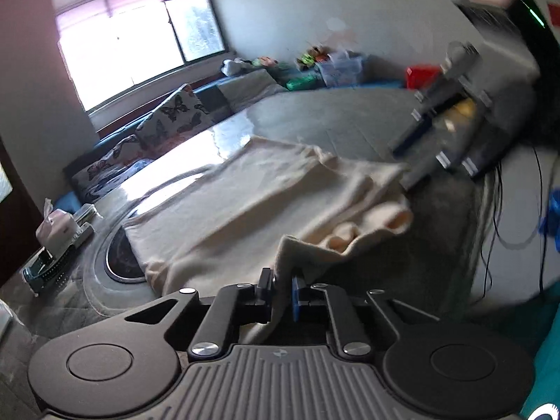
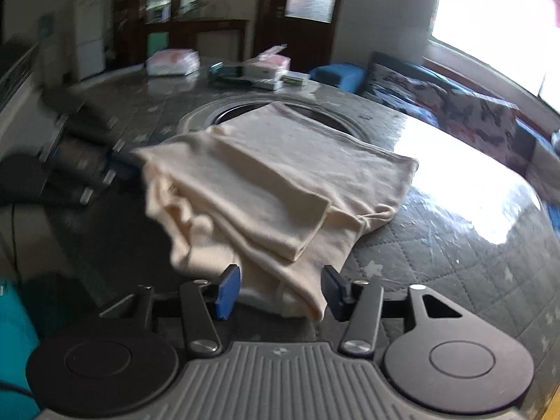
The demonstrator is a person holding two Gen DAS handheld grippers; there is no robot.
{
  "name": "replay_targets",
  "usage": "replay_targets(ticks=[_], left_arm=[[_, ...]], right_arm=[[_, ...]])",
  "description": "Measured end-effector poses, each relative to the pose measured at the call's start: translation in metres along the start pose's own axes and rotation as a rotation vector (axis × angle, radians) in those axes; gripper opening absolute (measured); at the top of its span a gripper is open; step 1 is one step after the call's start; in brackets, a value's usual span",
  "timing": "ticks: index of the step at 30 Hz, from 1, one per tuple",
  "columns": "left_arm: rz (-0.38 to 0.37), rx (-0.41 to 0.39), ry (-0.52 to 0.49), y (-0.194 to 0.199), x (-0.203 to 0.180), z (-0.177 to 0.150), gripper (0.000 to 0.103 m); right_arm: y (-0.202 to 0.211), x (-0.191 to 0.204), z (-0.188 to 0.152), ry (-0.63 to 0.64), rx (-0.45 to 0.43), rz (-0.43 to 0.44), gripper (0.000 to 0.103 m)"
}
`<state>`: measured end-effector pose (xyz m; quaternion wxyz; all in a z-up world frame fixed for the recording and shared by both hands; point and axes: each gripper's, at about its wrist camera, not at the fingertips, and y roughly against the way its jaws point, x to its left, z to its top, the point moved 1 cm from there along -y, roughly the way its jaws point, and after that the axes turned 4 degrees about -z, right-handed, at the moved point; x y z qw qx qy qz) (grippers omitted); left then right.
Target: Fold clothes
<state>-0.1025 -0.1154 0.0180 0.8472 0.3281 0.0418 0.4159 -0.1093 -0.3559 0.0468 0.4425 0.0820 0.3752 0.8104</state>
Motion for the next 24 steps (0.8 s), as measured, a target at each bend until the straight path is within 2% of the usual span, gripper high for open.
replay_targets(ticks=[3,6,10,13,15,18,20,23,24], left_arm=[[-0.006,-0.011,0.061,-0.003,0.013,0.009,0.011],[-0.011,-0.022,0.120,-0.006,0.026,0.019,0.011],[-0.016,-0.013,0.147,-0.014,0.032,0.021,0.011],[-0.021,-0.006,0.160,-0.018,0.036,0.021,0.011],[-0.024,0.005,0.171,-0.020,0.038,0.019,0.014],[-0.023,0.026,0.180,-0.019,0.039,0.015,0.017],[-0.025,0.025,0.169,-0.014,0.039,0.011,0.017],[-0.010,0.022,0.126,-0.004,0.034,0.004,0.023],[-0.002,0.026,0.108,-0.001,0.032,0.001,0.029]], right_arm=[[-0.002,0.010,-0.002,0.074,-0.007,0.010,0.058],[-0.009,0.018,0.002,0.113,-0.039,0.016,0.058],[-0.023,0.025,0.011,0.126,-0.085,0.010,0.056],[-0.036,0.023,0.017,0.091,-0.079,0.045,0.047],[-0.043,0.019,0.020,0.058,-0.067,0.070,0.035],[-0.046,0.011,0.024,0.007,-0.063,0.103,0.023],[-0.046,0.005,0.028,-0.020,-0.064,0.112,0.019],[-0.046,-0.003,0.035,-0.058,-0.067,0.125,0.015],[-0.045,-0.005,0.037,-0.068,-0.070,0.126,0.014]])
